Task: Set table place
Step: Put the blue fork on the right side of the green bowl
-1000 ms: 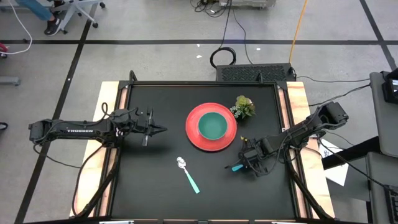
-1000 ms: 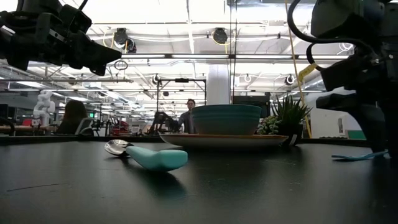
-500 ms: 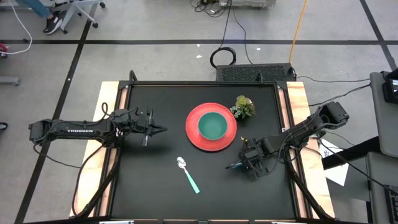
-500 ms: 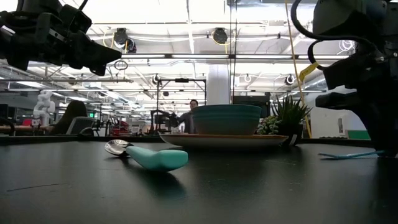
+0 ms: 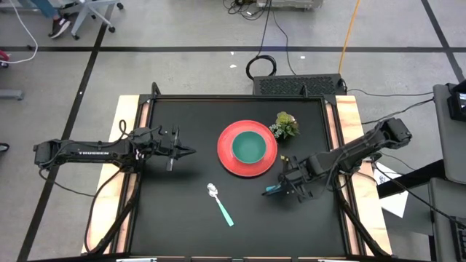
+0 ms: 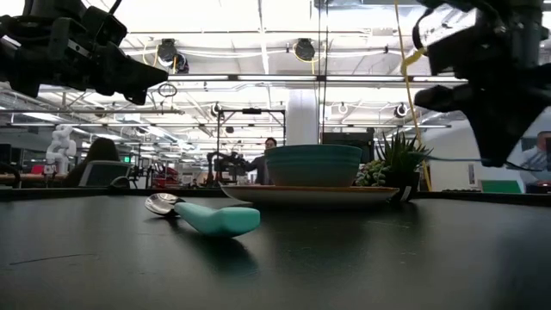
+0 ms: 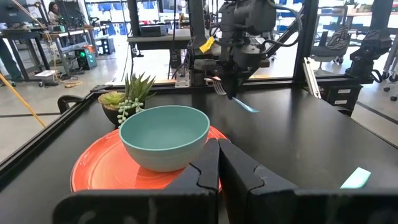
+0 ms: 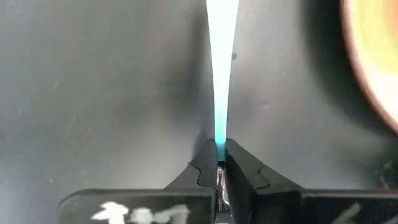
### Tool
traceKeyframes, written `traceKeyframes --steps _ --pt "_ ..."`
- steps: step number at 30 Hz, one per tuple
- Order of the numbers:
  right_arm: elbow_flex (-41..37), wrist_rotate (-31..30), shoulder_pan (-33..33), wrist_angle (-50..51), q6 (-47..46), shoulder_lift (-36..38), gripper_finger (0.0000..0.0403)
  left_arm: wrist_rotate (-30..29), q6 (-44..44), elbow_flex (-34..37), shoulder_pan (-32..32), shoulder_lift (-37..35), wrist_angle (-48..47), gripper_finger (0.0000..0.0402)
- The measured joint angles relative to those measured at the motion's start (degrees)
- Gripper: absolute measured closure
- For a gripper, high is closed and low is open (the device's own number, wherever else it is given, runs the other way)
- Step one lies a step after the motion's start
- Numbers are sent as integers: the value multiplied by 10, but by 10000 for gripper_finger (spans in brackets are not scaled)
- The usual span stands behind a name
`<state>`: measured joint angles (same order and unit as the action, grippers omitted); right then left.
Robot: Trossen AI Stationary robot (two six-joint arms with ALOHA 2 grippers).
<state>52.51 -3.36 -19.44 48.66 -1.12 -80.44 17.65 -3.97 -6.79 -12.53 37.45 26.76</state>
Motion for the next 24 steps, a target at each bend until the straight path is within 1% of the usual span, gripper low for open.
traceKeyframes --steps 3,9,15,24 --pt "11 -12 15 -18 -15 0 402 0 0 0 0 0 0 387" --pt "30 -12 43 -46 -93 0 402 0 0 0 0 0 0 387" --pt "43 -10 45 -48 -120 1 402 0 0 0 0 0 0 387" --pt "43 -9 45 -52 -120 1 395 0 0 0 0 0 -4 387"
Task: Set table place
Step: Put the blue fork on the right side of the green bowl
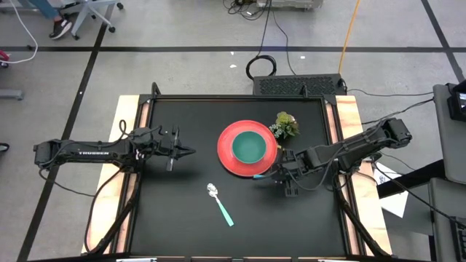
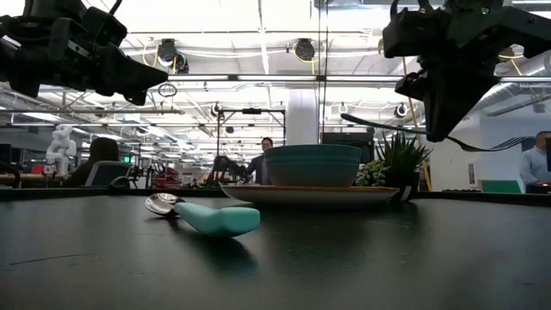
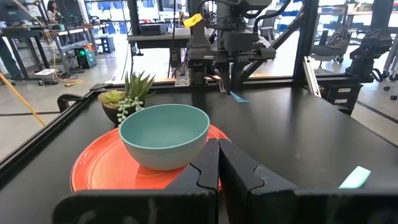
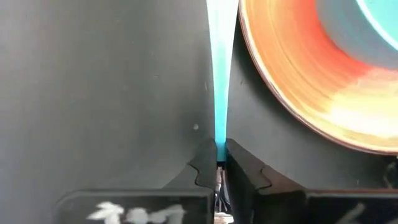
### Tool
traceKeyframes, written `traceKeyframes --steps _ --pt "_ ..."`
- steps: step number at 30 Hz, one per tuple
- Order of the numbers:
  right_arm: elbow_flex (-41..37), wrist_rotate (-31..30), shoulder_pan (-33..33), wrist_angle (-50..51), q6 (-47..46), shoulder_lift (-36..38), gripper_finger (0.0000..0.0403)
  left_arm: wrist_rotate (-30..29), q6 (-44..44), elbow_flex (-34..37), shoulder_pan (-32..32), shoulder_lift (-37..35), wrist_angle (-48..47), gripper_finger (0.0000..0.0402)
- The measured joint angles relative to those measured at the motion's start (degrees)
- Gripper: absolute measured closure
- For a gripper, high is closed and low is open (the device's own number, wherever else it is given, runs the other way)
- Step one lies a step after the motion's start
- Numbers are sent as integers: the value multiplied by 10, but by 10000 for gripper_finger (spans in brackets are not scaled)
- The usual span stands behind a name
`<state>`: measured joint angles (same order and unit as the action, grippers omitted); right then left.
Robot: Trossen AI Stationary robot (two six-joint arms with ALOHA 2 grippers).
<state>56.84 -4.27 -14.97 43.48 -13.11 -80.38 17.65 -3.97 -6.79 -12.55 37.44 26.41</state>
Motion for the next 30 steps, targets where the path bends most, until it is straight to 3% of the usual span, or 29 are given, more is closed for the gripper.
traceKeyframes --steps 10,21,30 --pt "0 -2 -8 -19 143 0 401 0 0 0 0 0 -1 387" --pt "30 -6 -8 31 368 -1 402 -1 -3 0 0 0 -1 387" --pt "62 -49 -9 55 492 -2 402 -1 -3 0 0 0 -1 387"
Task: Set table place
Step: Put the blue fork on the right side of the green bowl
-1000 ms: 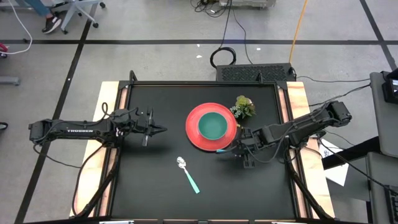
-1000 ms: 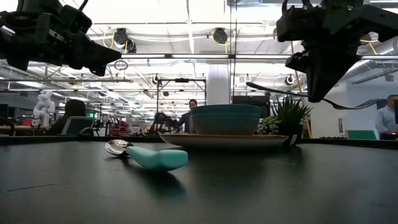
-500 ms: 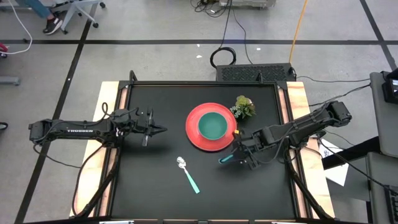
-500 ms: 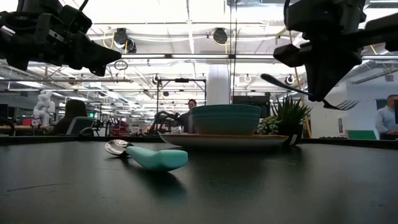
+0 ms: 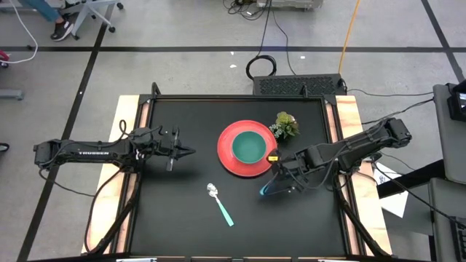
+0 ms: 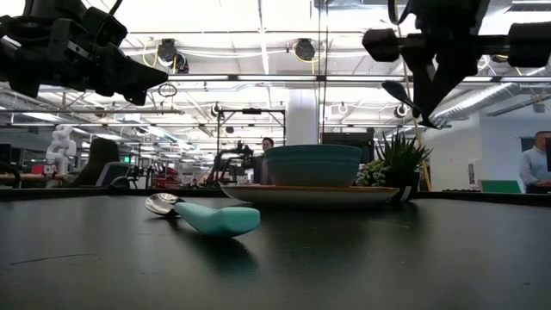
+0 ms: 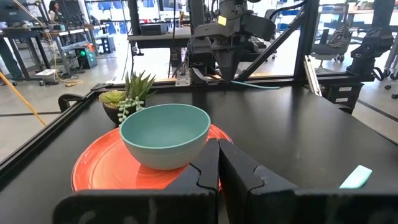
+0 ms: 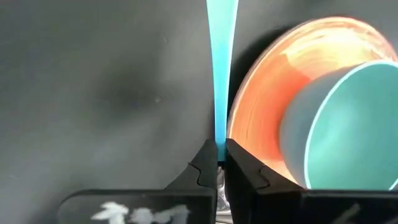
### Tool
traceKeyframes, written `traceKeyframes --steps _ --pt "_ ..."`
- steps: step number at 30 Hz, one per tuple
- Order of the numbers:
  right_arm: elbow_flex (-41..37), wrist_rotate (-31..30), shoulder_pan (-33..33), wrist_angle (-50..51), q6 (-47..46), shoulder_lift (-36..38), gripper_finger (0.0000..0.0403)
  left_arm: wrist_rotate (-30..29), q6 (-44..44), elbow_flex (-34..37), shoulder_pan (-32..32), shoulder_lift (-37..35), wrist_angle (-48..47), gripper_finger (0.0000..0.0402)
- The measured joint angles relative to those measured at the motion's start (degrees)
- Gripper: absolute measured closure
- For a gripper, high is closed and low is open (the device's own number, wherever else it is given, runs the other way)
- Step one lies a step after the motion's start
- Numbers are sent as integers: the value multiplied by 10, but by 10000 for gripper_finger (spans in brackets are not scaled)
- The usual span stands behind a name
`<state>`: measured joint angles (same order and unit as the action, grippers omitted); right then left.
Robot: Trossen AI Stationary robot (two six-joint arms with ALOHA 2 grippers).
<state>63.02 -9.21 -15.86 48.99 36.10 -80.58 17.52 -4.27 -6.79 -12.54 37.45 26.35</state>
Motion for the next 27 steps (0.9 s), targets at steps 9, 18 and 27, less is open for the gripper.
traceKeyframes --steps 9,18,27 --pt "0 -2 1 -5 13 -5 401 0 0 0 0 0 0 387" --pt "0 -4 1 -14 22 -5 400 0 0 0 0 0 0 387" --pt "0 -71 17 -55 111 -5 399 0 0 0 0 0 -4 387"
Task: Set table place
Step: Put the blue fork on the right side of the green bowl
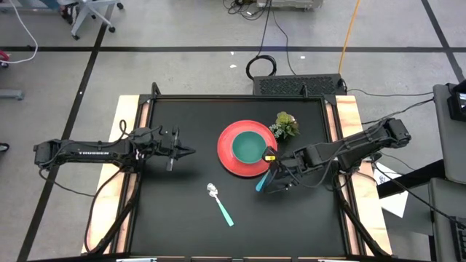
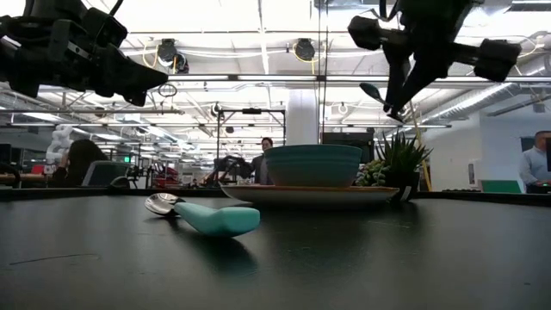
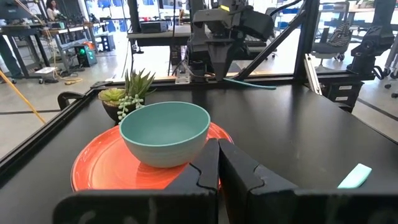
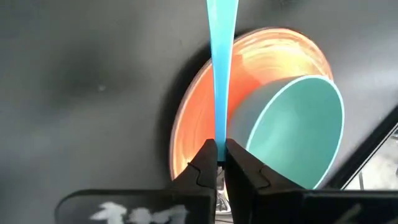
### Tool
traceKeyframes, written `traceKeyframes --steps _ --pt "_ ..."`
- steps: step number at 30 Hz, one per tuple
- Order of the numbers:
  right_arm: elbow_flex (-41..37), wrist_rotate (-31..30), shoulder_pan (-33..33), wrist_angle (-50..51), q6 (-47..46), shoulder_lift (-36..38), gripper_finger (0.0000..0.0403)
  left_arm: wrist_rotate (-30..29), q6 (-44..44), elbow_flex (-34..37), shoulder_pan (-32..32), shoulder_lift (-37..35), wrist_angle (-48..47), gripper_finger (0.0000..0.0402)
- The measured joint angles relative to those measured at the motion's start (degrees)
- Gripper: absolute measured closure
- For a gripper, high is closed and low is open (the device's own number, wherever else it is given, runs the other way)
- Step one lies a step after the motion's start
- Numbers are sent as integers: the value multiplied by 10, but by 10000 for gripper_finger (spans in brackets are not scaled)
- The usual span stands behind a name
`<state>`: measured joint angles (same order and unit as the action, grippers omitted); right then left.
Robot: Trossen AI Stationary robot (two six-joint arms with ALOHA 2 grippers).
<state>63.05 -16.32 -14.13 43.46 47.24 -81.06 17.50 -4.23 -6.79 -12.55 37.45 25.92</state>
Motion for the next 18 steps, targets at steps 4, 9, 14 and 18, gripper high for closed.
traceKeyframes --steps 4,9,14,18 --pt "0 0 23 1 23 0 399 0 0 0 0 0 0 387" --pt "24 0 49 2 56 0 400 0 -12 0 0 0 -1 387" --pt "64 0 80 -2 89 0 401 0 -14 0 0 0 -6 387" --pt "85 1 113 0 136 0 401 0 -15 0 0 0 -6 387"
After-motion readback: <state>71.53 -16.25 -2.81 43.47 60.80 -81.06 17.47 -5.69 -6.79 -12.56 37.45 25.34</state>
